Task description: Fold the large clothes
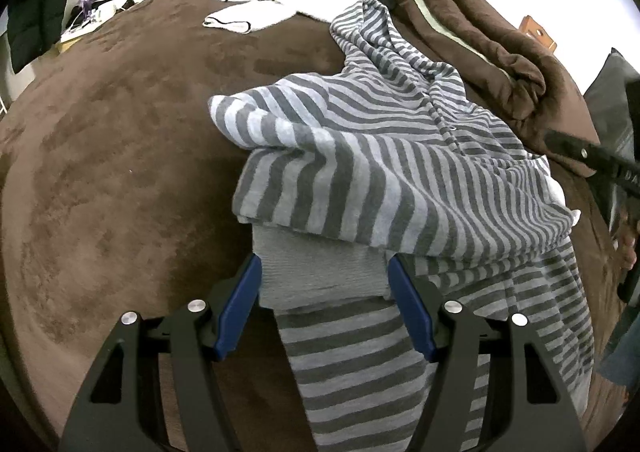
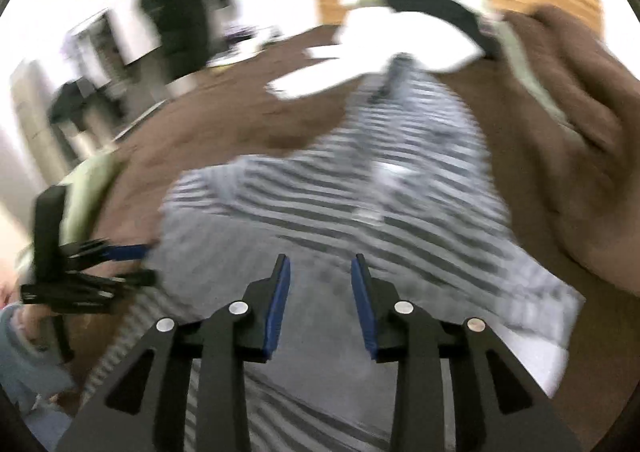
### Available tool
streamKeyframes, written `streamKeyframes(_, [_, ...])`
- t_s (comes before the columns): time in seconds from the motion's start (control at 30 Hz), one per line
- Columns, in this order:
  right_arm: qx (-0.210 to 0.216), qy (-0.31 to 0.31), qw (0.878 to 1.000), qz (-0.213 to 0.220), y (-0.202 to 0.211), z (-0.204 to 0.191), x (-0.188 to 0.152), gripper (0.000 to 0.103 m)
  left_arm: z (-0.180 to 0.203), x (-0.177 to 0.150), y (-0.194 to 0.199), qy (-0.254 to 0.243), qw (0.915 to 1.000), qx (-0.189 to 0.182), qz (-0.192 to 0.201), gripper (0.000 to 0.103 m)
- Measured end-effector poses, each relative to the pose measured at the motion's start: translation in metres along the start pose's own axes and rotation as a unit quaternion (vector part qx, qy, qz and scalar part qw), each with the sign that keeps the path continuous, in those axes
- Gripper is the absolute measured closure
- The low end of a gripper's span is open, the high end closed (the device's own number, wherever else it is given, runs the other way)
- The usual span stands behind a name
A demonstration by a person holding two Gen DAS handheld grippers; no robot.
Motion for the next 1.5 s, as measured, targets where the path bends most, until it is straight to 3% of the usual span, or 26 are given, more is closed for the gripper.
streamKeyframes(0.17, [0.065, 0.082, 0.994, -0.017, -0.043, -0.081, 0.033, 0.070, -0.016, 0.010, 0.002, 0.002, 0.9999, -0.005, 0.009, 0.037])
streamKeyframes(0.3, [0.093, 0.108, 0.989, -0.029, -0.071, -0.116, 0.054, 0.070, -0.038, 0.020, 0.001, 0.015, 0.9998, -0.004, 0.011, 0.039])
streamKeyframes(0.47, [0.127, 0.130, 0.982, -0.050, -0.101, -0.137, 0.071, 0.069, -0.054, 0.025, -0.010, 0.022, 0.9996, -0.018, 0.006, 0.051])
streamKeyframes(0.7, [0.135, 0.164, 0.973, -0.088, -0.146, -0.162, 0.076, 0.067, -0.052, 0.023, -0.021, 0.027, 0.9983, -0.052, 0.002, 0.069])
streamKeyframes(0.77, [0.135, 0.172, 0.970, -0.104, -0.160, -0.167, 0.076, 0.067, -0.052, 0.023, -0.022, 0.026, 0.9982, -0.055, 0.004, 0.069])
streamKeyframes(1.03, [0.129, 0.178, 0.964, -0.149, -0.193, -0.166, 0.070, 0.067, -0.051, 0.025, -0.024, 0.014, 0.9976, -0.068, 0.002, 0.072])
streamKeyframes(1.1, [0.126, 0.179, 0.964, -0.151, -0.194, -0.165, 0.067, 0.090, -0.051, 0.025, -0.025, 0.011, 0.9976, -0.068, 0.002, 0.072])
streamKeyframes(1.13, [0.126, 0.182, 0.963, -0.152, -0.193, -0.165, 0.064, 0.094, -0.051, 0.025, -0.025, 0.010, 0.9976, -0.069, 0.002, 0.072])
streamKeyframes(1.3, [0.103, 0.174, 0.973, -0.112, -0.177, -0.158, 0.072, 0.096, -0.050, 0.026, -0.025, 0.012, 0.9976, -0.068, -0.001, 0.076])
streamKeyframes(1.5, [0.049, 0.131, 0.987, -0.074, -0.149, -0.112, 0.096, 0.096, -0.041, 0.033, -0.017, -0.005, 0.9985, -0.054, 0.003, 0.077])
Point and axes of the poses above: each gripper's, at about its wrist camera, not at the fingertips, and y roughly against the way its jaws point, z to its right, x to its top, the point moved 7 cm from there along -y, roughly the way its jaws point, and after that the axes turned 6 degrees about -x, right-handed, at the moved point
